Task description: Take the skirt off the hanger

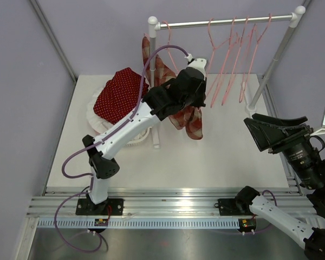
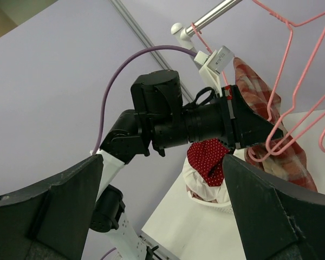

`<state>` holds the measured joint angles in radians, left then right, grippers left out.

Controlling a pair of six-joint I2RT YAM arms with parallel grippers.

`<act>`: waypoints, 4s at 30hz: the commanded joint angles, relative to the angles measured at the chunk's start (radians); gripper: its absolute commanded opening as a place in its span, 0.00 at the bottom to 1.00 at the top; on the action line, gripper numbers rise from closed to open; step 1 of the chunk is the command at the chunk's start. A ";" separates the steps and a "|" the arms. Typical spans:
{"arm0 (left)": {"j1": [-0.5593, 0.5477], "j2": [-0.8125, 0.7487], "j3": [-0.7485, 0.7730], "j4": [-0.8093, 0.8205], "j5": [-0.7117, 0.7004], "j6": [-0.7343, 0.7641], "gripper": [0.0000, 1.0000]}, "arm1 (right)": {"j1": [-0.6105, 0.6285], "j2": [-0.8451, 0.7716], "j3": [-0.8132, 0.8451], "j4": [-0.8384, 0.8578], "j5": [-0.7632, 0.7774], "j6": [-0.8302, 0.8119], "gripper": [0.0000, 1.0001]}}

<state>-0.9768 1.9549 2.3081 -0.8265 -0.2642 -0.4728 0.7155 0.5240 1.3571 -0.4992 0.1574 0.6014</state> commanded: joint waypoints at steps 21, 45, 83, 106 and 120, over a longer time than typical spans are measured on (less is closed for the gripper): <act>-0.115 -0.464 -0.347 0.197 0.023 -0.029 0.99 | 0.004 0.100 0.036 0.034 -0.007 -0.052 0.99; -0.112 -1.133 -1.134 0.296 -0.425 -0.039 0.99 | 0.004 1.051 0.511 0.159 -0.022 -0.230 0.92; -0.074 -1.039 -1.477 0.991 -0.147 0.329 0.99 | 0.004 0.838 0.392 0.186 -0.078 -0.075 0.00; -0.017 -0.872 -1.319 1.009 -0.001 0.287 0.00 | 0.004 0.725 0.346 0.134 -0.145 0.115 0.00; -0.114 -1.041 -0.946 0.644 -0.443 0.540 0.00 | 0.004 0.598 0.136 0.111 -0.042 0.086 0.00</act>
<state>-1.0935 0.9520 1.2419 -0.1963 -0.5518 -0.0460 0.7155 1.1782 1.5158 -0.4469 0.0639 0.7120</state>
